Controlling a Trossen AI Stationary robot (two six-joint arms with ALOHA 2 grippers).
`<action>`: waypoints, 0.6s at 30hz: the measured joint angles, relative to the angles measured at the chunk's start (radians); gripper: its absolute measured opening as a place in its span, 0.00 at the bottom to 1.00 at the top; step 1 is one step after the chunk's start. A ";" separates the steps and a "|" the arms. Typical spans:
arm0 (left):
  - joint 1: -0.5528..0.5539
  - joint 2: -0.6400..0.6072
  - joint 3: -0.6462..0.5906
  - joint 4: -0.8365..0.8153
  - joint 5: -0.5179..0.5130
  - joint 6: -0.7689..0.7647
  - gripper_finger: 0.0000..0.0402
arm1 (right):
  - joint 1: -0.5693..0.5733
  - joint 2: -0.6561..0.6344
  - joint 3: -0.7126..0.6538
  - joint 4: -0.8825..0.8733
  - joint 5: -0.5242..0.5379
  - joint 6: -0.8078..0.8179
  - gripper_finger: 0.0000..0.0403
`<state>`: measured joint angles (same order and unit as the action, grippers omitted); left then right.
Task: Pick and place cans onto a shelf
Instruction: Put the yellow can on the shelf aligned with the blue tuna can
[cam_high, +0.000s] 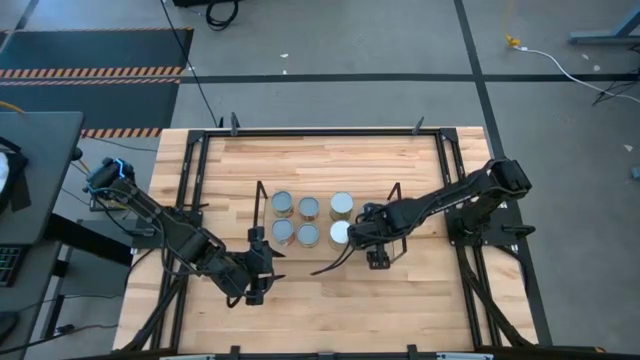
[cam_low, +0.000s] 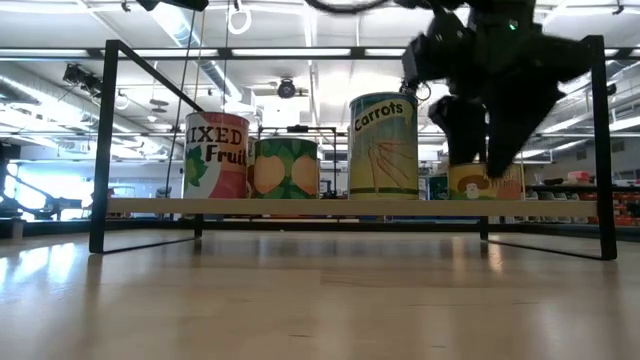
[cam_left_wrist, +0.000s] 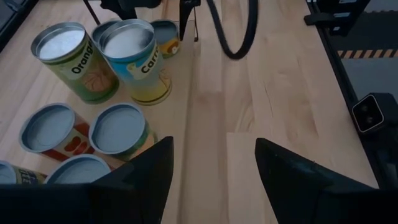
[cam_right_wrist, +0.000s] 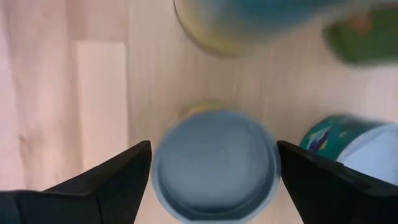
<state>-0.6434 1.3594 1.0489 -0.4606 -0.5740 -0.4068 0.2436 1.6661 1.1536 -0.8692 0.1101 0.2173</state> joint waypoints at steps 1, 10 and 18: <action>0.000 0.000 0.000 0.002 0.000 0.000 0.58 | 0.000 0.000 0.011 0.002 0.000 0.000 0.86; 0.000 0.000 0.000 0.022 0.000 0.000 0.58 | 0.002 -0.002 0.071 -0.040 0.003 -0.010 0.86; 0.000 -0.005 0.000 0.024 0.000 0.000 0.58 | 0.051 0.001 0.060 -0.046 0.070 -0.050 0.86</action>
<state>-0.6434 1.3540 1.0485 -0.4370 -0.5743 -0.4068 0.2951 1.6672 1.2137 -0.9155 0.1802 0.1670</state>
